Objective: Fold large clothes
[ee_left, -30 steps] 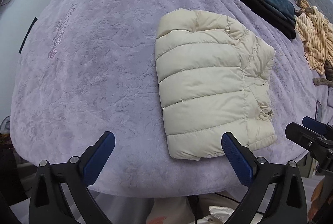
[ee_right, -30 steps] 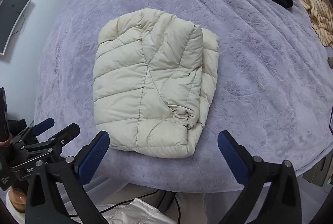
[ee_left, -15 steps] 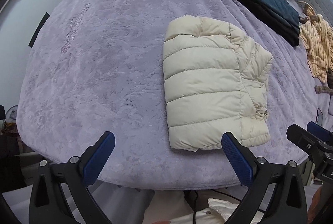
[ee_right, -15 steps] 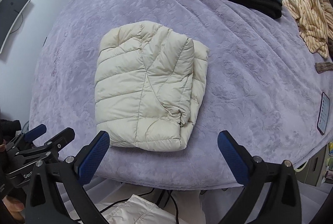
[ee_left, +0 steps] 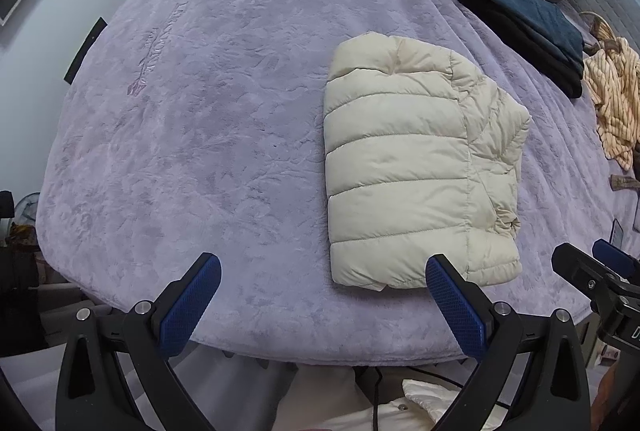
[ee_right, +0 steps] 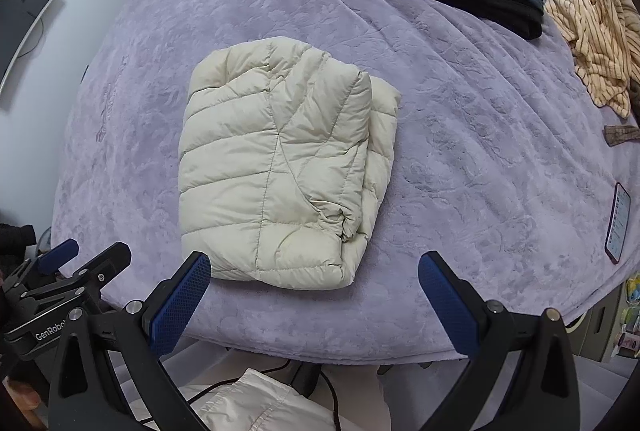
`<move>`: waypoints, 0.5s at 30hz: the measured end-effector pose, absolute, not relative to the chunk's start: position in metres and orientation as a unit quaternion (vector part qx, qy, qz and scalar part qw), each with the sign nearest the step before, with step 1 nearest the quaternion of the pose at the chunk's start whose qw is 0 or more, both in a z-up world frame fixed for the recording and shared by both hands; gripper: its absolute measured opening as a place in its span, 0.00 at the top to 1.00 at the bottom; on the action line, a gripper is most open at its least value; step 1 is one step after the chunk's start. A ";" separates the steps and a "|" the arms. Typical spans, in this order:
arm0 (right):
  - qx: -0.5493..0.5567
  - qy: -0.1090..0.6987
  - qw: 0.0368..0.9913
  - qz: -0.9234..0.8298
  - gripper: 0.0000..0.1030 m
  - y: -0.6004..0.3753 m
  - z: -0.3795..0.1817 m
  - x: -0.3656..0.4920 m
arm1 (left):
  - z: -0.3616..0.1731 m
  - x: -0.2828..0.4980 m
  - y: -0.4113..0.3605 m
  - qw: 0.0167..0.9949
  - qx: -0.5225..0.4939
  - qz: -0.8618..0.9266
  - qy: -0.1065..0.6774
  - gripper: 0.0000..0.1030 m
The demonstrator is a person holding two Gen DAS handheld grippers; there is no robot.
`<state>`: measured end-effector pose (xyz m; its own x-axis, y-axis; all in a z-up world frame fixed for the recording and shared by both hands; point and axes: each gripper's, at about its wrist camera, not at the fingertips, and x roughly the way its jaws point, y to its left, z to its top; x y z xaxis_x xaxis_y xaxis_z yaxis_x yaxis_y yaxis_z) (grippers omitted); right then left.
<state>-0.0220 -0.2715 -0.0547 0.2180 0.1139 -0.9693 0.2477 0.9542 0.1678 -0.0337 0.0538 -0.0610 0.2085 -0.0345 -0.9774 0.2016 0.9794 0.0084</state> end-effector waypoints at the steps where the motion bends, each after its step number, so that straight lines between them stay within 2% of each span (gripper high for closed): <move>1: 0.145 0.624 0.767 -0.043 0.00 -0.272 -0.055 -0.022 | -0.061 -0.033 0.054 0.775 0.067 -0.075 0.624 0.00; 15: 0.141 0.622 0.769 -0.042 0.00 -0.270 -0.054 -0.018 | -0.057 -0.031 0.052 0.780 0.075 -0.074 0.617 0.00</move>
<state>-0.0183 -0.2702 -0.0538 0.2215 0.1106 -0.9689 0.2404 0.9567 0.1642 -0.0314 0.0516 -0.0575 0.2286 -0.0230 -0.9733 0.2074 0.9779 0.0255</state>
